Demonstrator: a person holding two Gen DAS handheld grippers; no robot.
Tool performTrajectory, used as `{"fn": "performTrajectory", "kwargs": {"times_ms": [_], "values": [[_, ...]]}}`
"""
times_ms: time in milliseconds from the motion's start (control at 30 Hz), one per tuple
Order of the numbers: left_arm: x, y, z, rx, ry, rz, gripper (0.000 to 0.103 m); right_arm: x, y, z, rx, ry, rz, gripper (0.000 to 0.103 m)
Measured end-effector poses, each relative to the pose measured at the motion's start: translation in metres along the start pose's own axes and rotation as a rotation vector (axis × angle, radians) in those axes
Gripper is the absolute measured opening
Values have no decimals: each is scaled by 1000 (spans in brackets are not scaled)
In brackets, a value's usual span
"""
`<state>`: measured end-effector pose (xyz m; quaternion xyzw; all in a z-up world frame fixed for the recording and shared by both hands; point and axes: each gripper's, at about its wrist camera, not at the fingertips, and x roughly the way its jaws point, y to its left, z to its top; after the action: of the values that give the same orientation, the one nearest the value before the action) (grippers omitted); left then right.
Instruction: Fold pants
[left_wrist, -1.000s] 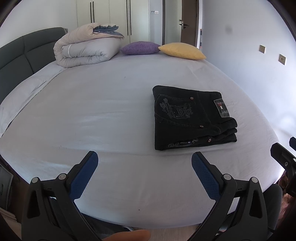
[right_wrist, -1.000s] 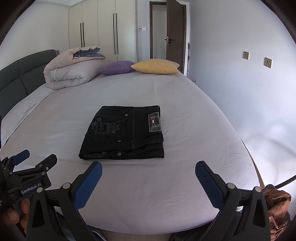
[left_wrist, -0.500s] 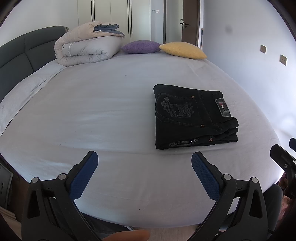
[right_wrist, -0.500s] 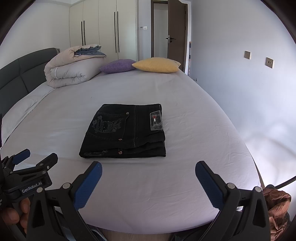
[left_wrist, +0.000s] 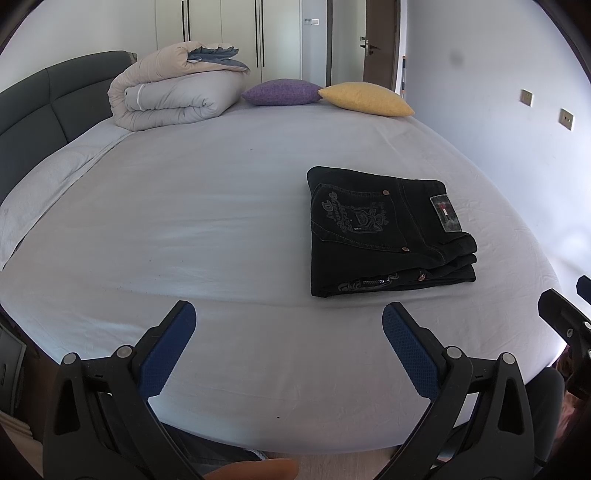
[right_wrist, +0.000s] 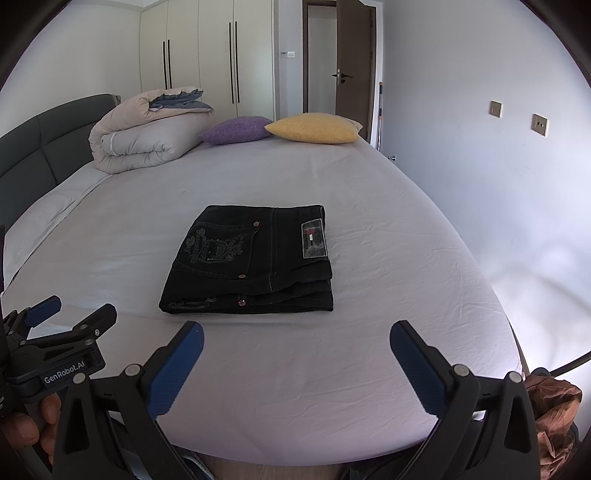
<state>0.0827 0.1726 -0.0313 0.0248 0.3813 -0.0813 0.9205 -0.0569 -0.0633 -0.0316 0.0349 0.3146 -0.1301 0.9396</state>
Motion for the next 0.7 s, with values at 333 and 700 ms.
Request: {"fn": "performTrajectory", "kwargs": {"times_ms": [333,700], "values": [[0,0,0,1,0,0,103,1,1,-1,-1,3,0,103],[-1,1,-2,1,1,0,103,1,3,-3,0,4,2,103]]}}
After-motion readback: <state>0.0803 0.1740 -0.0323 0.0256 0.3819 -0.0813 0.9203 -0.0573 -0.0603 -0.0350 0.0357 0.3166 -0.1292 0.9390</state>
